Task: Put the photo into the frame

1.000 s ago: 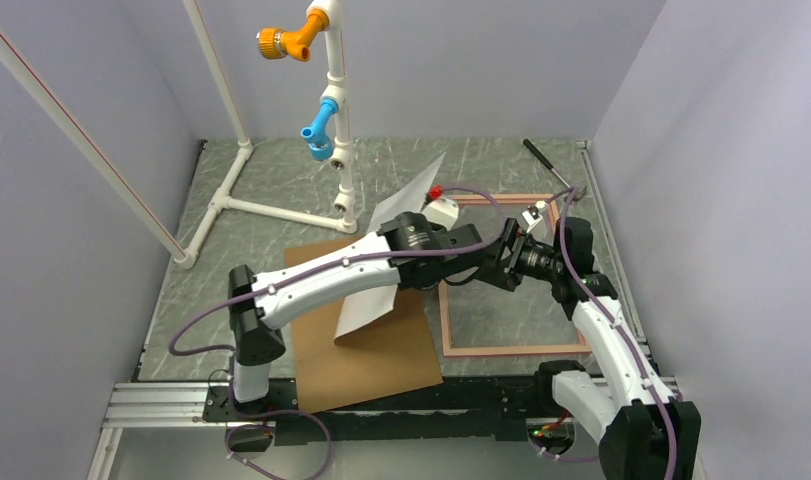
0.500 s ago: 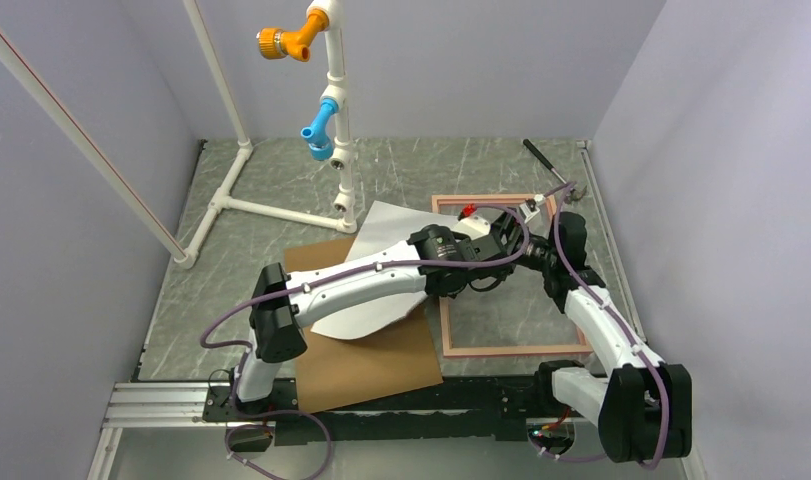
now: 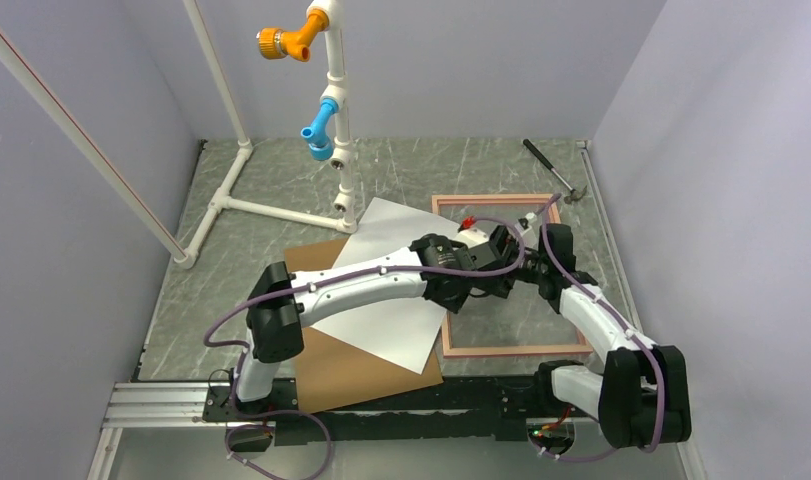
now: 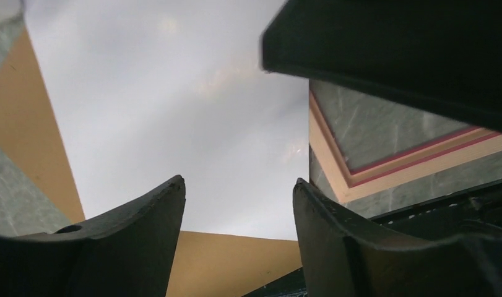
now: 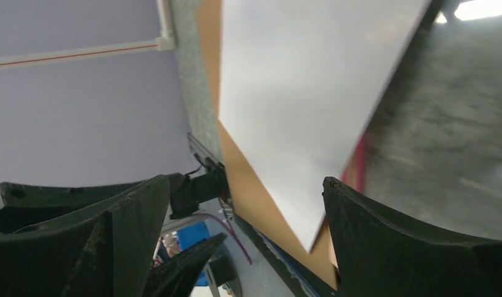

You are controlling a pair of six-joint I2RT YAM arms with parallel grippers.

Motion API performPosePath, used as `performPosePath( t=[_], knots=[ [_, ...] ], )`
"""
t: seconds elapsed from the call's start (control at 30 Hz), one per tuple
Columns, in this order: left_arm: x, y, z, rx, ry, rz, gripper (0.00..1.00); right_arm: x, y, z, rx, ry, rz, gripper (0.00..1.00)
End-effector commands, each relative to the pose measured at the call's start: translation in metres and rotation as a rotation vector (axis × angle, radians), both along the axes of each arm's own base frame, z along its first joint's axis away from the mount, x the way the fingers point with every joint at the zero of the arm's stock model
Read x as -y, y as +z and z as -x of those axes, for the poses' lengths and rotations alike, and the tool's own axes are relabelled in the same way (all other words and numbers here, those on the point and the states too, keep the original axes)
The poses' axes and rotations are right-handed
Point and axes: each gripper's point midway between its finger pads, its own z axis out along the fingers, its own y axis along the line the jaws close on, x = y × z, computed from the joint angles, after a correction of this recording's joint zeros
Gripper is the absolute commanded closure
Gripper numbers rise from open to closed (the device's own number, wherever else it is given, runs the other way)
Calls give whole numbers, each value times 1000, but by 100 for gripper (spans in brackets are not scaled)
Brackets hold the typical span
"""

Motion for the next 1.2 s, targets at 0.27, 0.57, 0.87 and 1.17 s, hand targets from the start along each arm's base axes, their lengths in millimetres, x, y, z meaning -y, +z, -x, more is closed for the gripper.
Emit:
performPosePath(
  t=[0.27,0.57,0.87,1.17],
  knots=[
    [3,-12,8,-173,-64,381,25,11,-75,10,-74,2,129,10],
    [-32,5,3,-178,-15,714,22,-3,-80,-1,-43,0,29,24],
    [-78,61,-2,-15,-2,960,21,-20,-90,-7,-39,-22,-25,40],
    [-102,105,8,108,-62,1094,20,-36,-100,-3,-72,-24,-88,61]
  ],
)
